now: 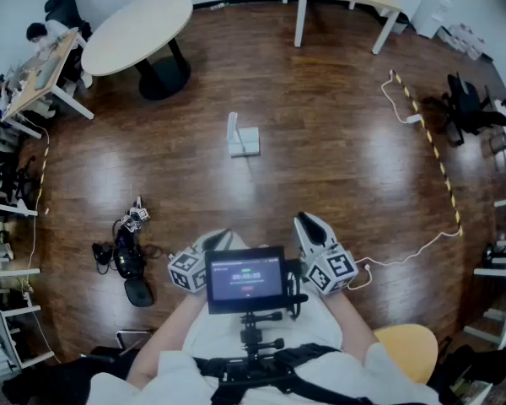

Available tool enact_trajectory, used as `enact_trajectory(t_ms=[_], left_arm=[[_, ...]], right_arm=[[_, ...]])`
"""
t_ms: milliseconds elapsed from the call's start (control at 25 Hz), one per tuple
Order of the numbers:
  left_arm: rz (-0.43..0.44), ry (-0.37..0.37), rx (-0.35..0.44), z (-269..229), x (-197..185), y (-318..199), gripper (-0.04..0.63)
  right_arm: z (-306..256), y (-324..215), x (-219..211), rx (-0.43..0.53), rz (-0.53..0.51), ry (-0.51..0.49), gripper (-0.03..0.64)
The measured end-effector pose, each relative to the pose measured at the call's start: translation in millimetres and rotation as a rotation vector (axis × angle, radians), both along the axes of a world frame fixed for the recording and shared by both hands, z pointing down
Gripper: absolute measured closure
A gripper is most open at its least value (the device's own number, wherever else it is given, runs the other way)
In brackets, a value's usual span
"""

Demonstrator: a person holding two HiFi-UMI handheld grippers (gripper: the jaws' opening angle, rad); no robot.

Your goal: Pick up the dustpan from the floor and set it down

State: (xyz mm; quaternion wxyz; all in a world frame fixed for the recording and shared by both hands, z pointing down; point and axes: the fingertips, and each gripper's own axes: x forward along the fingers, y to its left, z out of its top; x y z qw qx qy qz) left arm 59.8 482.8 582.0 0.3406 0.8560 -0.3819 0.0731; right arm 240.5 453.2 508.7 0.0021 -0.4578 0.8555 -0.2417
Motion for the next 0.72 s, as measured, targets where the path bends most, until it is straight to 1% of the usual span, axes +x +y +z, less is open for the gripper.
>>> enact_trajectory(t_ms=[200,360,440,600,720], left_arm=[[-0.038,0.003,-0.011,7.1,-14.0,-0.2,0.601],[-0.054,-0.018,-0.003,9.0,-30.5,-10.1,0.601],[-0.059,-0.026,0.001,11.4,-41.7,-20.2,0.601],[-0.094,-0.016,-0.011,22.4,-68.5,-47.7,0.601],[-0.080,-0.023,-0.013,23.1,-83.9,-75.8,0.601]], right_arm=[[7.7,-8.6,-11.6,-0.009,-0.019,-0.017,0.545],[10.9,-24.4,-25.6,-0.027,-0.030,-0.005,0.546],[15.8,-33.1,-33.0,-0.039,-0.030,0.003,0.545],[31.1,-52.2,-49.5,-0.061,-0.023,0.005,0.545],[28.5,-79.7,-67.9,-0.061,-0.022,0.005,0.545]])
